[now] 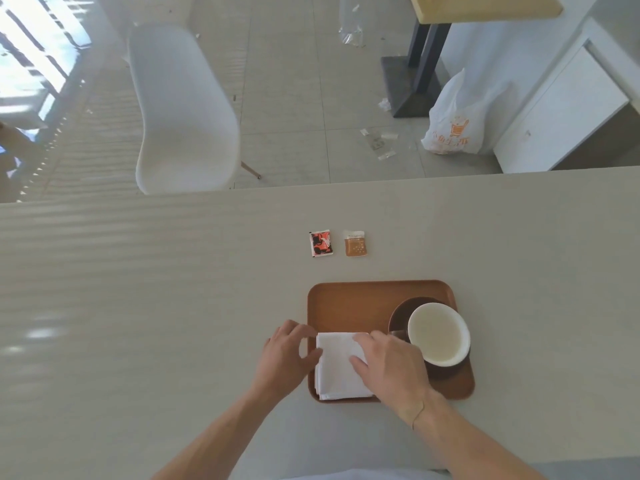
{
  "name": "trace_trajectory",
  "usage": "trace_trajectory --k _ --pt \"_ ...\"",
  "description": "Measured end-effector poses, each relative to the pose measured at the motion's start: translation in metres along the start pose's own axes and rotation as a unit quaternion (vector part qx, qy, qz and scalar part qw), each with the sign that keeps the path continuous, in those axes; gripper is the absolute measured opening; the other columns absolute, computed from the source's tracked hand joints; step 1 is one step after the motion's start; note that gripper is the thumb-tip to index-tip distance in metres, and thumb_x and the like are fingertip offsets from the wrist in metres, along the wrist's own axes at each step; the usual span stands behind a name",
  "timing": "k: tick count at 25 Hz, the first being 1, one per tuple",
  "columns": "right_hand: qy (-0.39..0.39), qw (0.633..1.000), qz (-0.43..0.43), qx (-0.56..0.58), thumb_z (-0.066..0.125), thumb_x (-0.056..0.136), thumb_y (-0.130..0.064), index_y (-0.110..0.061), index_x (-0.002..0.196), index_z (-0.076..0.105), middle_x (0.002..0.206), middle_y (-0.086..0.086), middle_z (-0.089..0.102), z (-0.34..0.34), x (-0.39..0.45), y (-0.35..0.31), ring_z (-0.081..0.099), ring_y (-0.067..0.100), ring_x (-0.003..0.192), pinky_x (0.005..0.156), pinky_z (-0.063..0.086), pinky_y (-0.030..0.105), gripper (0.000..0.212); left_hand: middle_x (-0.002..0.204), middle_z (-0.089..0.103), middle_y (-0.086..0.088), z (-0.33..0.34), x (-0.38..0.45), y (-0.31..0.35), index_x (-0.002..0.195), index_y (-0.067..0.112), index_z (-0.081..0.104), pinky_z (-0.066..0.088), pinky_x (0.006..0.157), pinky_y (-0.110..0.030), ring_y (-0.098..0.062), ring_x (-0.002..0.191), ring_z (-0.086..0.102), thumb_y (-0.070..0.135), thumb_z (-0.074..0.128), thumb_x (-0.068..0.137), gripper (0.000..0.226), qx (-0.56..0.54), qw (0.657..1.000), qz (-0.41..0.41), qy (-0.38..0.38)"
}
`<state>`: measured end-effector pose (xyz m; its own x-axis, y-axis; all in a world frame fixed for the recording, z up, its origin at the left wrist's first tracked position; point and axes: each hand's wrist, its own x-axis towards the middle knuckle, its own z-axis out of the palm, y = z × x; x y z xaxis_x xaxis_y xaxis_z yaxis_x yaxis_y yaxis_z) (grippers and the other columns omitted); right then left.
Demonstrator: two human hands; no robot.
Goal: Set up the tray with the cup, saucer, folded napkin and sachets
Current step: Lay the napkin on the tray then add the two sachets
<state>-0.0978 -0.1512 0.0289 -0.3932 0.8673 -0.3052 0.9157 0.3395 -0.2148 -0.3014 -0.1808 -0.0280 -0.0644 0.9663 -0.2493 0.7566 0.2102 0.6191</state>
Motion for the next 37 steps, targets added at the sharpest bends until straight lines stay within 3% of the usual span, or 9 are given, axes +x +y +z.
trace_trajectory --k 5,9,11,16,20,24,27,31,37 --pt "0.006 1.000 -0.019 0.002 0.052 0.091 -0.044 -0.031 0.125 0.058 0.117 -0.001 0.065 -0.052 0.083 0.033 0.057 0.022 0.110 0.084 0.049 0.036 0.036 0.101 0.061 0.001 -0.051 0.087 0.011 0.110 0.022 0.067 0.048 0.087 -0.033 -0.022 0.098 0.059 0.030 0.077 0.081 0.032 -0.032 0.992 -0.069 -0.099" --pt "-0.099 0.990 -0.022 -0.096 0.053 0.090 -0.046 -0.035 0.132 0.053 0.131 0.001 0.058 -0.074 0.152 0.060 0.050 0.024 0.123 0.096 0.041 0.040 0.043 0.114 0.062 -0.006 -0.078 0.161 0.027 0.122 0.020 0.063 0.046 0.087 -0.028 -0.021 0.099 0.059 0.032 0.078 0.080 0.046 0.017 0.977 -0.117 -0.179" --pt "-0.133 0.988 0.000 -0.084 0.054 0.090 -0.047 -0.035 0.132 0.052 0.132 0.001 0.057 -0.078 0.176 0.070 0.050 0.024 0.123 0.096 0.040 0.041 0.044 0.121 0.061 -0.007 -0.083 0.190 0.035 0.124 0.020 0.062 0.047 0.095 -0.035 -0.024 0.108 0.059 0.033 0.078 0.079 0.049 0.045 0.978 -0.122 -0.165" --pt "-0.102 0.991 0.001 -0.089 0.056 0.090 -0.045 -0.028 0.136 0.047 0.132 0.006 0.054 -0.069 0.222 0.081 0.048 0.029 0.122 0.094 0.042 0.044 0.050 0.131 0.055 -0.001 -0.076 0.240 0.042 0.132 0.030 0.053 0.037 0.100 -0.042 -0.025 0.125 0.043 0.043 0.074 0.077 0.060 0.199 0.967 -0.072 -0.139" --pt "-0.114 0.991 -0.001 -0.071 0.060 0.089 -0.046 -0.032 0.144 0.033 0.140 0.004 0.044 -0.052 0.245 0.077 0.039 0.029 0.126 0.095 0.039 0.045 0.063 0.135 0.046 -0.006 -0.060 0.250 0.039 0.142 0.029 0.043 0.033 0.096 -0.042 -0.028 0.125 0.038 0.045 0.072 0.077 0.073 0.250 0.957 -0.041 -0.140" --pt "-0.063 0.996 -0.005 -0.061 0.062 0.087 -0.044 -0.031 0.134 0.046 0.132 0.004 0.043 -0.037 0.249 0.073 0.039 0.027 0.121 0.093 0.038 0.041 0.051 0.126 0.047 -0.007 -0.045 0.247 0.035 0.130 0.023 0.052 0.035 0.094 -0.041 -0.028 0.118 0.041 0.040 0.073 0.076 0.060 0.270 0.959 0.013 -0.091" --pt "-0.036 0.999 -0.005 -0.028 0.066 0.085 -0.039 -0.026 0.125 0.055 0.128 0.003 0.045 -0.032 0.247 0.073 0.041 0.025 0.118 0.093 0.038 0.041 0.044 0.122 0.048 -0.008 -0.041 0.246 0.034 0.121 0.021 0.056 0.038 0.090 -0.041 -0.029 0.114 0.042 0.034 0.074 0.074 0.052 0.239 0.968 0.016 -0.080" --pt "-0.021 0.999 0.033 0.036 0.070 0.083 -0.031 -0.021 0.114 0.049 0.121 0.003 0.051 -0.032 0.239 0.069 0.046 0.027 0.112 0.086 0.038 0.039 0.039 0.118 0.053 -0.006 -0.040 0.241 0.034 0.120 0.022 0.053 0.036 0.087 -0.039 -0.028 0.112 0.046 0.029 0.074 0.075 0.050 0.190 0.980 -0.008 -0.060" --pt "-0.023 0.992 0.060 0.106 0.063 0.085 -0.017 -0.019 0.107 0.042 0.103 0.005 0.065 -0.039 0.217 0.070 0.054 0.028 0.079 0.067 0.039 0.034 0.030 0.106 0.063 -0.001 -0.032 0.216 0.034 0.108 0.025 0.053 0.030 0.081 -0.036 -0.026 0.104 0.053 0.013 0.054 0.085 0.026 0.076 0.996 -0.050 -0.004"
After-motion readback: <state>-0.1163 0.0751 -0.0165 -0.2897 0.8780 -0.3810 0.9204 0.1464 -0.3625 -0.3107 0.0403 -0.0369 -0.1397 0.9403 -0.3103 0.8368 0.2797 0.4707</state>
